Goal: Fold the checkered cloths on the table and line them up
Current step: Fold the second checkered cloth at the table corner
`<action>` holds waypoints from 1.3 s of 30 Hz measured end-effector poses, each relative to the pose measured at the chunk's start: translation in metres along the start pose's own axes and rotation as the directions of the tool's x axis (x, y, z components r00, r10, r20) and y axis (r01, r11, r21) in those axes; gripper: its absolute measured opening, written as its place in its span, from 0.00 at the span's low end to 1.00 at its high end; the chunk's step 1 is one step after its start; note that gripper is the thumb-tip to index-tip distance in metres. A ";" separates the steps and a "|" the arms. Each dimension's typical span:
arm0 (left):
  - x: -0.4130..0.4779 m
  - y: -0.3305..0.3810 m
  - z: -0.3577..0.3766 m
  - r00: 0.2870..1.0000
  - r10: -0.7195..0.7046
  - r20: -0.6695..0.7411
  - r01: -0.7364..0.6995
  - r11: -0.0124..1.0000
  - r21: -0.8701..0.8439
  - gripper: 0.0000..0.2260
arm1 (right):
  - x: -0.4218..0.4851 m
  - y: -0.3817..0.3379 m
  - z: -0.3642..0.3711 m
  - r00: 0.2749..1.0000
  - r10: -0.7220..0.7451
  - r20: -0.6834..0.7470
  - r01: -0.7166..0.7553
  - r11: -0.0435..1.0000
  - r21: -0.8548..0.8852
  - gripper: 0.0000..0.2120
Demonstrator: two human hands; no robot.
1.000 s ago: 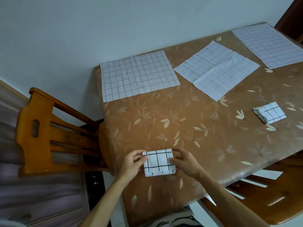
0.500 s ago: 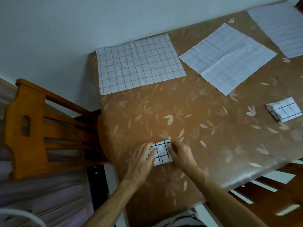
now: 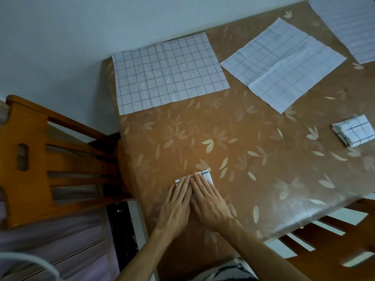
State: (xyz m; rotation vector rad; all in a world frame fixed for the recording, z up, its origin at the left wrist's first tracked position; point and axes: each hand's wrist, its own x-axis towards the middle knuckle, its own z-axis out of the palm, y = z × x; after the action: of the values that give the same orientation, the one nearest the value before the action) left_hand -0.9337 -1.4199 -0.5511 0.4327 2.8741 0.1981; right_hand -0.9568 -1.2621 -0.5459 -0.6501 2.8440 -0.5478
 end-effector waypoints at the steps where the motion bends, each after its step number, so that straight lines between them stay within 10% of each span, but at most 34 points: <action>1: -0.001 -0.001 0.000 1.000 -0.005 0.002 0.005 1.000 -0.003 0.27 | 0.000 0.001 0.001 1.000 -0.002 0.016 0.003 1.000 -0.027 0.28; 29: -0.003 -0.009 -0.008 0.994 -0.043 0.103 0.036 0.997 0.069 0.28 | 0.003 0.021 -0.007 0.988 0.104 0.116 -0.081 0.979 -0.186 0.30; 39: -0.007 -0.009 -0.015 0.995 -0.033 0.093 0.027 0.998 0.063 0.28 | -0.017 0.010 -0.026 0.957 0.288 -0.024 -0.273 0.928 0.252 0.20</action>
State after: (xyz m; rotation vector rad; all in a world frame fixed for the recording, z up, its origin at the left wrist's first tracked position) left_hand -0.9331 -1.4324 -0.5363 0.3989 2.7984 0.0825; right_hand -0.9524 -1.2377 -0.5246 -0.1801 2.7873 -0.8613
